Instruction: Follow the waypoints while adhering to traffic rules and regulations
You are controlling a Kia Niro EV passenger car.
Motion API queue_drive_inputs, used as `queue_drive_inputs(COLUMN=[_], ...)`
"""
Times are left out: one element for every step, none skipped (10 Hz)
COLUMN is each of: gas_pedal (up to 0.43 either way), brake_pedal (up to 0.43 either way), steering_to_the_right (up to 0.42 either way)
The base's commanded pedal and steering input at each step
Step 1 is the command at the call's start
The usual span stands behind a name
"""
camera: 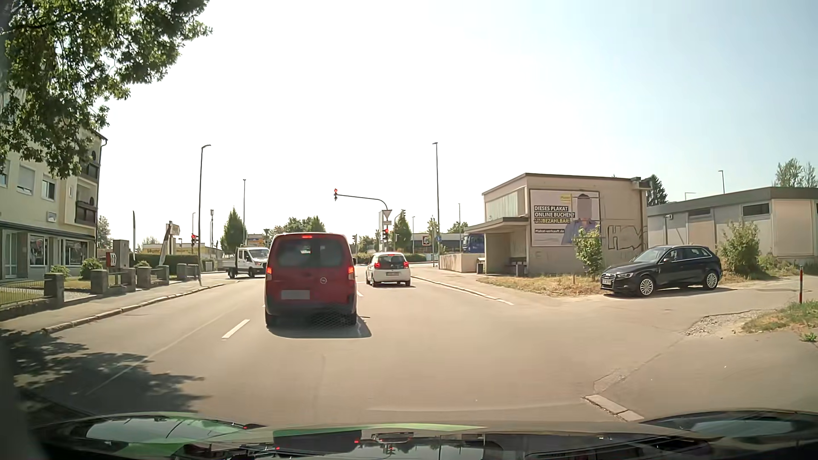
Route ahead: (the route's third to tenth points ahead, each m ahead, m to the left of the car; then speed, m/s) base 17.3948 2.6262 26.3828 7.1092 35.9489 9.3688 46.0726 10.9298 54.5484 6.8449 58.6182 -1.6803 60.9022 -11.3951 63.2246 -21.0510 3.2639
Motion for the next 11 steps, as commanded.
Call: queue_drive_inputs(gas_pedal=[0.02,0.02,0.02,0.02,0.02,0.02,0.02,0.02,0.02,0.02,0.02], brake_pedal=[0.0,0.0,0.0,0.0,0.0,0.0,0.0,0.0,0.0,0.0,0.0], steering_to_the_right=[0.048,0.042,0.036,0.031,0.03,0.03,0.029,0.027,0.025,0.025,0.024])
